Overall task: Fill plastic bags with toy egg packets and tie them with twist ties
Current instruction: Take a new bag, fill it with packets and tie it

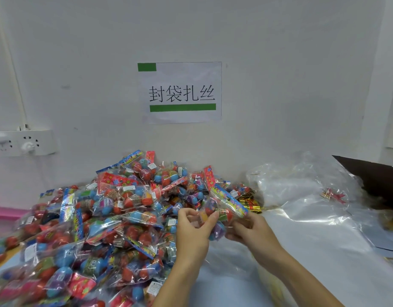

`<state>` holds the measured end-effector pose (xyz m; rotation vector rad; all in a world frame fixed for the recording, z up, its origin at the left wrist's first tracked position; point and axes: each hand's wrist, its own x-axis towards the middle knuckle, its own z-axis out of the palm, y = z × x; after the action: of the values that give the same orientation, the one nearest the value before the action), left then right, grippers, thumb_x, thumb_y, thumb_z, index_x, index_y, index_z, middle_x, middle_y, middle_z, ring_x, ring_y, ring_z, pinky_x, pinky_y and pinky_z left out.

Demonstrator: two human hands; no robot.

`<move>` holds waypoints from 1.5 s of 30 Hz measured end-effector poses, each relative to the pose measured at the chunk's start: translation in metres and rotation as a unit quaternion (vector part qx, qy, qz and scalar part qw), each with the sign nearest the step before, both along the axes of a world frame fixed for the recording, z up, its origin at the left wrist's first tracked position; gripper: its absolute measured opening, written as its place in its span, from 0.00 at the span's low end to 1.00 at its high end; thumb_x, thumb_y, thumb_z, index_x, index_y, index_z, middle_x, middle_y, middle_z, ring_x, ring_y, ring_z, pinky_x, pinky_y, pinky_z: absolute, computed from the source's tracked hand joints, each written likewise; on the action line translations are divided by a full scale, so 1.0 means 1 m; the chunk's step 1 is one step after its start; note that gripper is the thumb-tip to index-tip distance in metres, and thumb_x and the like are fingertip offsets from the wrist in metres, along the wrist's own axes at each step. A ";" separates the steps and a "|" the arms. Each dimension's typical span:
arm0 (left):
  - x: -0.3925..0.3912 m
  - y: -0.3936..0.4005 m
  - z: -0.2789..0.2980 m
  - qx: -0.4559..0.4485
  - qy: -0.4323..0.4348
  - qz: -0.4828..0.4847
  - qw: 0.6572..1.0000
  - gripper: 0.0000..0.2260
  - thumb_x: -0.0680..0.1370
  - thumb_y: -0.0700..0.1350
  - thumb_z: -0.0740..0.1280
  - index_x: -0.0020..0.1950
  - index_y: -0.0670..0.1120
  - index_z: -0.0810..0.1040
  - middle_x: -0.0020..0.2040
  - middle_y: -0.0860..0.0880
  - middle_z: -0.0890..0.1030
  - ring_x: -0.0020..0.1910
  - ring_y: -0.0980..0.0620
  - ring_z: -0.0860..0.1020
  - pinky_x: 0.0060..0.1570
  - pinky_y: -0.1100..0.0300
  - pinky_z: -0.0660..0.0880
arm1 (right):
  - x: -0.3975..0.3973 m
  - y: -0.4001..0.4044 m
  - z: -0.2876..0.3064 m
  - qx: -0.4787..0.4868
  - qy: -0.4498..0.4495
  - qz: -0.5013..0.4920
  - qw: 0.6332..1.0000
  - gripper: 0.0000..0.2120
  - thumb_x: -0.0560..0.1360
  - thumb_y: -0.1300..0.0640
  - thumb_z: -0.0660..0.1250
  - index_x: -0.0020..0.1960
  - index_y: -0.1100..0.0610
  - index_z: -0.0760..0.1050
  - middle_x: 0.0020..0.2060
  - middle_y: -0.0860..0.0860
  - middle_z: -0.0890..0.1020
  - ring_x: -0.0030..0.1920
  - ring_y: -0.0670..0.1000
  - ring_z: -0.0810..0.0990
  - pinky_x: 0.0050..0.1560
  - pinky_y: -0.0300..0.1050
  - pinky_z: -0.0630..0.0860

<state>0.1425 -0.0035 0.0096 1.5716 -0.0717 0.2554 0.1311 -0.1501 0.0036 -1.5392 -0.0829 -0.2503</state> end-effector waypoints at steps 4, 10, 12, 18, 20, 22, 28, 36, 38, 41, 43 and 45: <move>0.006 0.006 -0.005 -0.071 0.036 0.021 0.997 0.18 0.72 0.46 0.78 0.52 0.47 0.70 0.47 0.48 0.79 0.43 0.54 0.79 0.38 0.62 0.74 | 0.017 -0.018 0.013 -0.046 -0.002 -0.137 0.989 0.15 0.80 0.72 0.56 0.51 0.61 0.79 0.37 0.57 0.86 0.37 0.51 0.87 0.34 0.35 0.79; 0.009 0.006 -0.013 -0.089 0.034 0.022 0.995 0.17 0.73 0.45 0.77 0.50 0.49 0.70 0.47 0.47 0.79 0.45 0.50 0.80 0.46 0.51 0.79 | 0.071 -0.031 0.015 -0.268 0.051 -0.209 0.939 0.12 0.78 0.62 0.62 0.41 0.60 0.81 0.33 0.53 0.82 0.33 0.49 0.77 0.33 0.41 0.69; 0.009 0.006 -0.014 -0.086 0.035 0.023 0.995 0.17 0.73 0.46 0.77 0.50 0.49 0.70 0.45 0.51 0.79 0.42 0.55 0.78 0.38 0.60 0.73 | 0.090 -0.030 0.012 -0.331 0.062 -0.216 0.917 0.16 0.77 0.62 0.62 0.31 0.60 0.74 0.25 0.53 0.71 0.28 0.50 0.67 0.31 0.44 0.62; 0.011 0.008 -0.016 -0.093 0.038 0.014 0.995 0.16 0.74 0.42 0.75 0.52 0.48 0.69 0.44 0.51 0.78 0.38 0.58 0.76 0.29 0.70 0.69 | 0.131 -0.020 0.000 -0.378 0.113 -0.180 0.901 0.19 0.77 0.52 0.73 0.63 0.62 0.77 0.55 0.58 0.83 0.55 0.58 0.81 0.49 0.47 0.76; 0.012 0.009 -0.014 -0.097 0.039 0.009 0.994 0.16 0.74 0.41 0.75 0.51 0.48 0.69 0.44 0.50 0.78 0.37 0.58 0.76 0.26 0.72 0.69 | 0.139 -0.017 -0.003 -0.396 0.141 -0.169 0.891 0.25 0.76 0.50 0.73 0.68 0.61 0.71 0.61 0.59 0.80 0.57 0.58 0.79 0.46 0.44 0.70; 0.012 0.009 -0.012 -0.111 0.043 0.000 0.993 0.16 0.74 0.39 0.75 0.50 0.47 0.69 0.43 0.49 0.78 0.32 0.61 0.77 0.24 0.72 0.70 | 0.146 -0.015 0.001 -0.423 0.159 -0.163 0.877 0.22 0.77 0.52 0.72 0.65 0.62 0.71 0.60 0.60 0.80 0.52 0.58 0.77 0.44 0.44 0.68; 0.007 0.006 -0.010 -0.135 0.050 -0.020 0.989 0.16 0.74 0.34 0.73 0.49 0.46 0.67 0.40 0.48 0.77 0.25 0.68 0.75 0.24 0.73 0.70 | 0.145 -0.017 0.012 -0.443 0.193 -0.130 0.866 0.17 0.76 0.59 0.71 0.35 0.58 0.65 0.32 0.51 0.70 0.32 0.48 0.66 0.29 0.40 0.63; 0.007 0.007 -0.009 -0.132 0.052 -0.005 0.990 0.16 0.74 0.40 0.75 0.51 0.48 0.68 0.43 0.50 0.77 0.31 0.62 0.75 0.24 0.71 0.69 | 0.125 -0.023 0.020 -0.351 0.186 -0.107 0.911 0.13 0.75 0.66 0.62 0.33 0.59 0.73 0.29 0.53 0.70 0.27 0.47 0.68 0.28 0.38 0.64; 0.007 0.007 -0.010 -0.122 0.049 -0.001 0.991 0.16 0.74 0.40 0.75 0.52 0.48 0.68 0.43 0.51 0.76 0.32 0.63 0.75 0.24 0.71 0.68 | 0.119 -0.026 0.026 -0.292 0.165 -0.138 0.932 0.13 0.74 0.69 0.63 0.33 0.57 0.71 0.27 0.52 0.71 0.19 0.45 0.67 0.21 0.36 0.61; 0.007 0.007 -0.011 -0.104 0.044 0.003 0.994 0.16 0.74 0.42 0.75 0.51 0.50 0.68 0.43 0.52 0.76 0.37 0.58 0.74 0.28 0.69 0.67 | 0.107 -0.034 0.027 -0.247 0.121 -0.205 0.939 0.10 0.72 0.72 0.66 0.44 0.58 0.74 0.38 0.55 0.78 0.29 0.49 0.76 0.22 0.37 0.69; 0.007 0.007 -0.011 -0.094 0.047 0.003 0.994 0.16 0.74 0.42 0.75 0.51 0.49 0.68 0.43 0.52 0.76 0.37 0.58 0.74 0.28 0.68 0.67 | 0.100 -0.034 0.023 -0.218 0.108 -0.226 0.943 0.13 0.71 0.73 0.66 0.49 0.57 0.74 0.45 0.57 0.79 0.38 0.54 0.81 0.30 0.43 0.78; 0.006 0.007 -0.010 -0.092 0.049 0.001 0.995 0.16 0.74 0.41 0.75 0.52 0.48 0.68 0.43 0.51 0.76 0.37 0.58 0.75 0.25 0.71 0.68 | 0.095 -0.035 0.017 -0.191 0.098 -0.240 0.947 0.14 0.72 0.72 0.67 0.52 0.57 0.74 0.48 0.57 0.80 0.45 0.58 0.83 0.43 0.53 0.83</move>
<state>0.1489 0.0039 -0.0008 1.3976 0.0298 0.1811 0.2256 -0.1850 0.0210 -1.9510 0.4303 -0.4851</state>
